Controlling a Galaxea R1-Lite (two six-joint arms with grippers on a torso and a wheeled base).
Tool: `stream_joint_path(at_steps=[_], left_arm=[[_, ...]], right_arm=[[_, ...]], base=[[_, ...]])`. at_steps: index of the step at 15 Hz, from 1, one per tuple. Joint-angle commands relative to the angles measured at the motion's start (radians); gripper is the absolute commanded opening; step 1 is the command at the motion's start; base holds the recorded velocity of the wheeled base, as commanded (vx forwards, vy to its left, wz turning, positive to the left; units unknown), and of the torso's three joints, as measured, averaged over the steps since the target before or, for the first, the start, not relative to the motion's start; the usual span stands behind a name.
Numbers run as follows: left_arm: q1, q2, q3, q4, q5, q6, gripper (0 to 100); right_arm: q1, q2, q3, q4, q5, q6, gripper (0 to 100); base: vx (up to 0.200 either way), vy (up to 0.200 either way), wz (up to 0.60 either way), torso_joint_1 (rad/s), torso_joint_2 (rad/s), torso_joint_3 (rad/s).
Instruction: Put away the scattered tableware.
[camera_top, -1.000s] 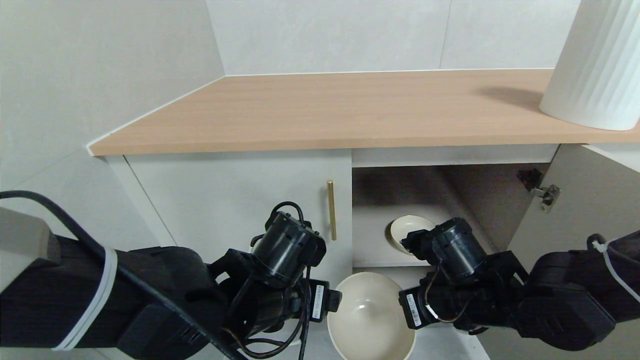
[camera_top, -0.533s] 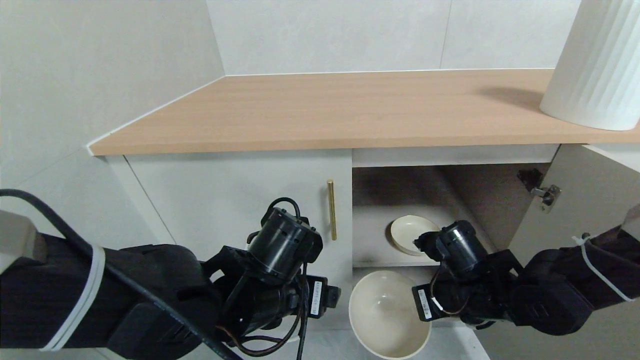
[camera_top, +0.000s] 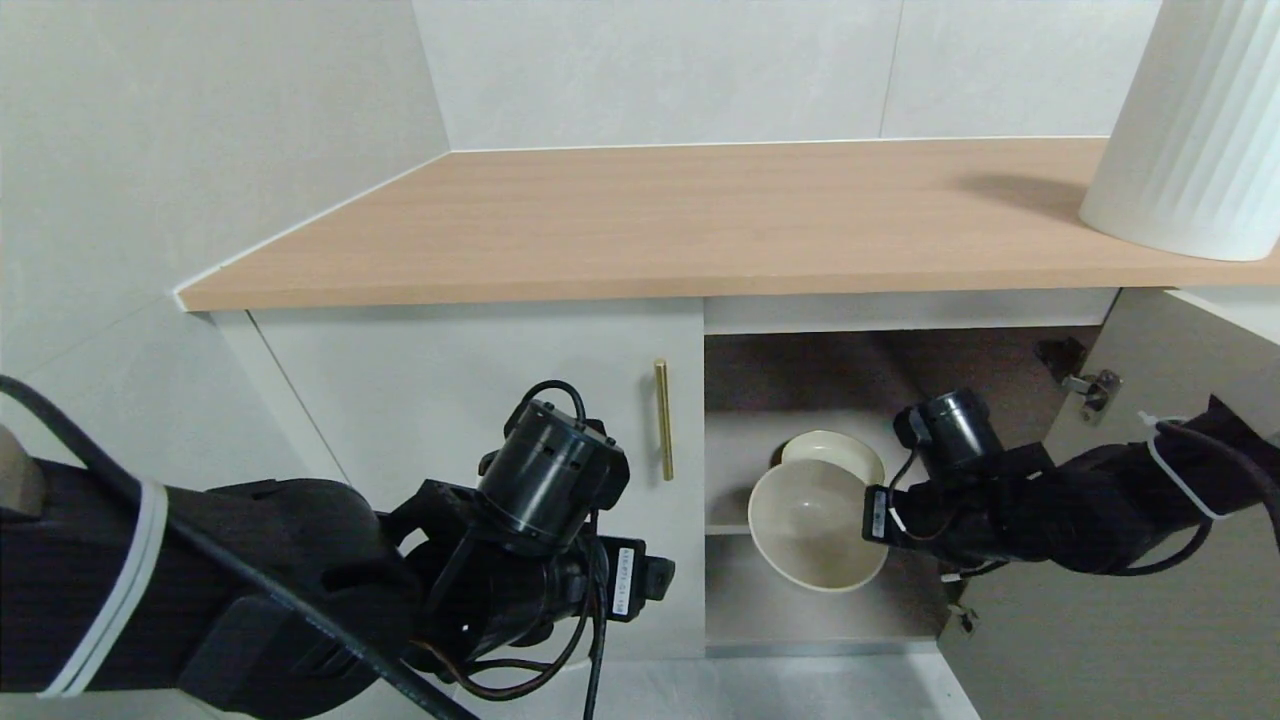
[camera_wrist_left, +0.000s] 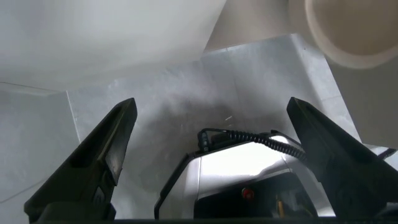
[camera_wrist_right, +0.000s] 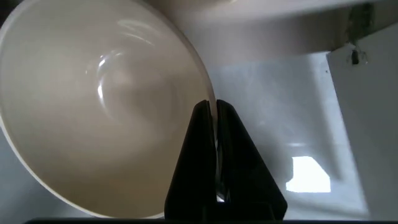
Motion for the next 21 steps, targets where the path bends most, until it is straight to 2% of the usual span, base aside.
stream_joint_path(at_steps=[1,6,10,21], left_arm=[[0.002,-0.003,-0.001,-0.001,0.000,-0.001,100],[0.006,0.000,-0.001,-0.001,0.000,-0.001,100],[0.011,0.003,-0.001,-0.001,0.000,-0.001,100],[0.017,0.009,-0.003,-0.001,0.000,-0.001,100]], right_arm=[[-0.039,0.027,-0.058,0.000,0.001,0.053,0],[-0.083,0.104,-0.181,0.001,-0.022,0.183,0],[-0.125,0.173,-0.268,0.004,-0.096,0.214,0],[-0.148,0.287,-0.369,0.004,-0.117,0.217,0]], base=[[0.000,0.000,0.00,0.000,0.00,0.000],[0.000,0.000,0.00,0.000,0.00,0.000],[0.000,0.000,0.00,0.000,0.00,0.000],[0.000,0.000,0.00,0.000,0.00,0.000]])
